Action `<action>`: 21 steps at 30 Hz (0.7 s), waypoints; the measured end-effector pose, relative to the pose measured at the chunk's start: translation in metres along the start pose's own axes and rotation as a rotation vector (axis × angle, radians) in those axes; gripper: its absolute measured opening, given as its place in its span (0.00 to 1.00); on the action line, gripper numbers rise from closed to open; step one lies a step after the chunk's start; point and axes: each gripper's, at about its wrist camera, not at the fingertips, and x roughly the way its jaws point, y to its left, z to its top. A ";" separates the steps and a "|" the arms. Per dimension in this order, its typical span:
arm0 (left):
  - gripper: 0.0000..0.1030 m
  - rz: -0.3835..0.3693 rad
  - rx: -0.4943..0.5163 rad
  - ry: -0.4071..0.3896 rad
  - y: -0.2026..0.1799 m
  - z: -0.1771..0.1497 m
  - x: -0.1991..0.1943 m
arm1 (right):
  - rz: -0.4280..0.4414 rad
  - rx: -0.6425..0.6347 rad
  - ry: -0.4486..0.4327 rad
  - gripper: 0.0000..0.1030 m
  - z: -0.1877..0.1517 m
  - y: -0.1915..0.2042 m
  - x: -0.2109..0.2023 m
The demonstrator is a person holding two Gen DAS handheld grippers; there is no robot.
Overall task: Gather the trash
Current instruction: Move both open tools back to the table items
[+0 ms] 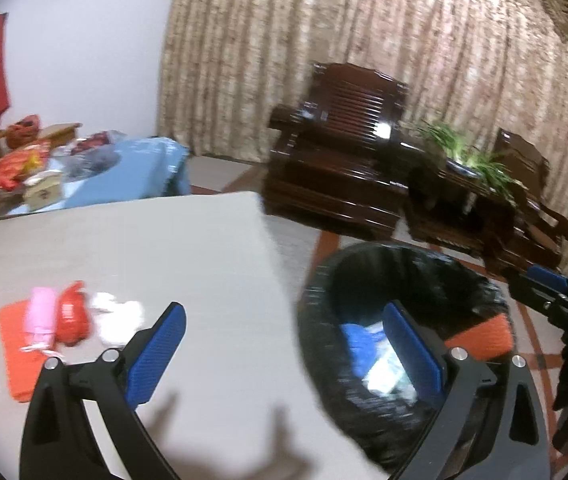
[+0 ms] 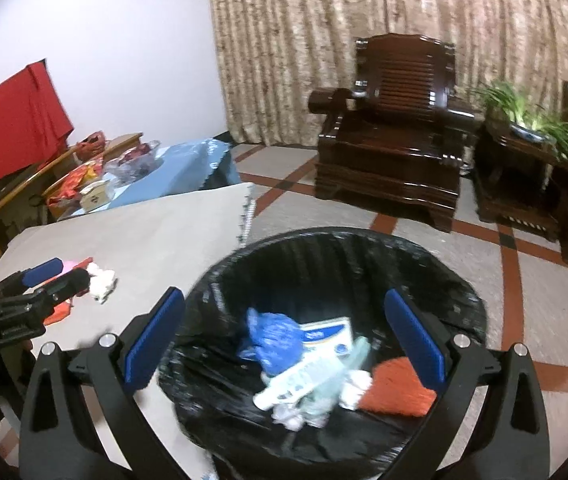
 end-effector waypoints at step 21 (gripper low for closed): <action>0.94 0.325 -0.149 -0.023 0.160 -0.029 -0.044 | 0.193 -0.187 0.013 0.95 0.026 0.160 0.076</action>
